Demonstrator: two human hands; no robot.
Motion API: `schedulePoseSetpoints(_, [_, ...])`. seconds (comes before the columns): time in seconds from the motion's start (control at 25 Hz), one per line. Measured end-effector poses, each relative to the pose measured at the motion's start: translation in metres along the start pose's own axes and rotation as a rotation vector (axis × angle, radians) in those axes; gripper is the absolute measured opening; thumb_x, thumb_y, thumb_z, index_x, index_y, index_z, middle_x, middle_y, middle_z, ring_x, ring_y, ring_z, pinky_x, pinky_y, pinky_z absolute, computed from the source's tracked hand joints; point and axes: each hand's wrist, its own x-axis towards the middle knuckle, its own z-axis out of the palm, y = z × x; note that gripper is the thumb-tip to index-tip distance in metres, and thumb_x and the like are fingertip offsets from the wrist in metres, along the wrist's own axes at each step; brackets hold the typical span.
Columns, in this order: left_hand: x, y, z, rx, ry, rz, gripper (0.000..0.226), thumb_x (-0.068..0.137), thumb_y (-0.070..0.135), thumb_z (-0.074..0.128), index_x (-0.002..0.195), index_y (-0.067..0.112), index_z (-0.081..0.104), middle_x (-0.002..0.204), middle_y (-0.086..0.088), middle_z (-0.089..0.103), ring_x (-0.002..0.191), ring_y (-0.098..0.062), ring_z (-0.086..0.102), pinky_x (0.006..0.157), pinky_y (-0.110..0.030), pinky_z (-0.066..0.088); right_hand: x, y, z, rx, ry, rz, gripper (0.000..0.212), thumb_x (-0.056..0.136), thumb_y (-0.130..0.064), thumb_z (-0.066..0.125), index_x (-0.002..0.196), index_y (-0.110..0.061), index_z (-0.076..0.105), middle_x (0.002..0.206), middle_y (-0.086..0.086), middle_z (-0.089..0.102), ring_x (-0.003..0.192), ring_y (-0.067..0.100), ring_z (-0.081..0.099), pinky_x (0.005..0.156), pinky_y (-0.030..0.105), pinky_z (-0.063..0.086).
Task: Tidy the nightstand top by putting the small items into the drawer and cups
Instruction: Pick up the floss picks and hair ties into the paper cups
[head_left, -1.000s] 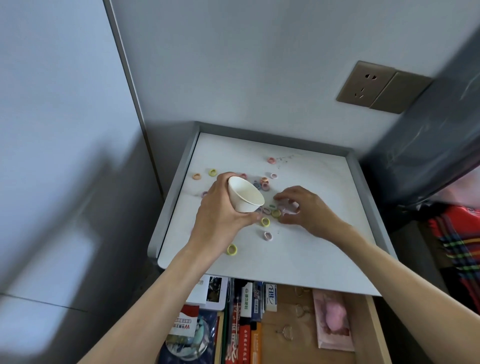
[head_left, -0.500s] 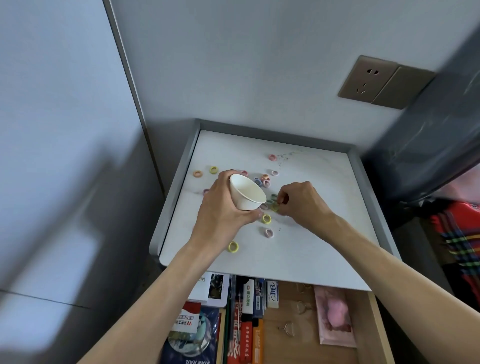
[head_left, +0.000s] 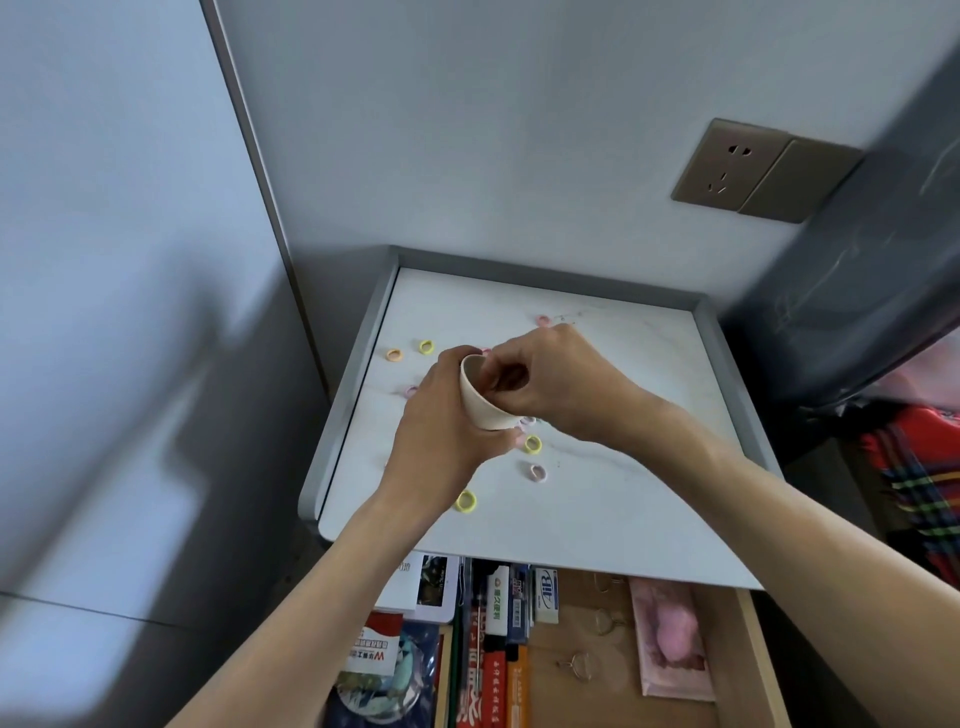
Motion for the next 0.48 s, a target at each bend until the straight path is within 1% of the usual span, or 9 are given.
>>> schedulePoseSetpoints(0.04, [0.001, 0.0, -0.001, 0.004, 0.007, -0.004, 0.071, 0.065, 0.033, 0.09, 0.122, 0.025, 0.048, 0.106, 0.015, 0.061, 0.101, -0.017, 0.062, 0.077, -0.031, 0.049, 0.0, 0.004, -0.002, 0.038, 0.012, 0.005, 0.008, 0.084, -0.018, 0.069, 0.081, -0.024, 0.075, 0.067, -0.016, 0.068, 0.067, -0.003, 0.062, 0.085, -0.002, 0.032])
schedulePoseSetpoints(0.12, [0.002, -0.003, -0.004, -0.012, 0.031, -0.024, 0.069, 0.064, 0.034, 0.091, 0.117, 0.029, 0.047, 0.103, 0.018, 0.056, 0.101, -0.014, 0.059, 0.072, -0.026, 0.043, 0.005, 0.021, -0.008, 0.139, 0.131, 0.079, 0.013, 0.082, -0.01, 0.07, 0.085, -0.021, 0.076, 0.075, -0.009, 0.073, 0.068, 0.003, 0.065, 0.074, 0.01, 0.046])
schedulePoseSetpoints(0.16, [0.002, -0.006, -0.006, -0.03, 0.038, -0.031, 0.068, 0.064, 0.034, 0.091, 0.114, 0.031, 0.046, 0.103, 0.018, 0.056, 0.101, -0.014, 0.058, 0.07, -0.024, 0.041, 0.009, 0.036, -0.009, 0.13, 0.195, 0.142, 0.014, 0.083, -0.009, 0.068, 0.088, -0.02, 0.076, 0.081, -0.005, 0.074, 0.069, 0.006, 0.065, 0.069, 0.013, 0.046])
schedulePoseSetpoints(0.2, [0.002, -0.008, -0.007, -0.051, 0.044, -0.029, 0.068, 0.063, 0.034, 0.091, 0.114, 0.031, 0.046, 0.103, 0.018, 0.056, 0.101, -0.014, 0.057, 0.068, -0.022, 0.04, 0.014, 0.055, -0.008, 0.072, 0.233, 0.215, 0.015, 0.084, -0.011, 0.068, 0.093, -0.02, 0.075, 0.09, -0.004, 0.074, 0.071, 0.007, 0.064, 0.067, 0.014, 0.044])
schedulePoseSetpoints(0.28, [0.001, -0.011, -0.01, -0.093, 0.054, -0.013, 0.07, 0.062, 0.033, 0.092, 0.116, 0.03, 0.047, 0.101, 0.02, 0.055, 0.101, -0.014, 0.055, 0.068, -0.02, 0.042, 0.026, 0.088, 0.0, -0.058, 0.21, 0.329, 0.021, 0.085, -0.022, 0.07, 0.106, -0.024, 0.071, 0.11, -0.006, 0.067, 0.081, 0.009, 0.059, 0.072, 0.018, 0.04])
schedulePoseSetpoints(0.32, [0.001, -0.011, -0.012, -0.109, 0.059, -0.007, 0.07, 0.062, 0.033, 0.092, 0.116, 0.029, 0.047, 0.1, 0.023, 0.053, 0.101, -0.013, 0.055, 0.069, -0.018, 0.043, 0.032, 0.099, 0.005, -0.092, 0.168, 0.351, 0.027, 0.084, -0.029, 0.072, 0.111, -0.025, 0.069, 0.115, -0.009, 0.062, 0.085, 0.01, 0.057, 0.076, 0.021, 0.04])
schedulePoseSetpoints(0.36, [0.001, -0.01, -0.013, -0.12, 0.061, -0.005, 0.07, 0.062, 0.032, 0.092, 0.116, 0.029, 0.047, 0.099, 0.026, 0.052, 0.1, -0.012, 0.055, 0.069, -0.018, 0.043, 0.037, 0.105, 0.01, -0.103, 0.123, 0.358, 0.032, 0.083, -0.036, 0.073, 0.113, -0.026, 0.067, 0.115, -0.011, 0.058, 0.088, 0.01, 0.055, 0.078, 0.023, 0.04])
schedulePoseSetpoints(0.4, [0.002, -0.01, -0.013, -0.124, 0.061, -0.007, 0.069, 0.063, 0.032, 0.091, 0.116, 0.03, 0.047, 0.098, 0.027, 0.052, 0.1, -0.012, 0.054, 0.069, -0.018, 0.044, 0.042, 0.108, 0.015, -0.107, 0.088, 0.352, 0.034, 0.082, -0.04, 0.073, 0.113, -0.026, 0.068, 0.11, -0.011, 0.056, 0.089, 0.011, 0.054, 0.077, 0.022, 0.04])
schedulePoseSetpoints(0.48, [0.003, -0.01, -0.013, -0.12, 0.059, -0.006, 0.069, 0.063, 0.033, 0.091, 0.116, 0.03, 0.047, 0.099, 0.026, 0.051, 0.099, -0.012, 0.054, 0.068, -0.018, 0.044, 0.05, 0.107, 0.027, -0.126, 0.071, 0.304, 0.027, 0.081, -0.037, 0.076, 0.104, -0.024, 0.072, 0.096, -0.008, 0.058, 0.085, 0.012, 0.057, 0.065, 0.013, 0.037])
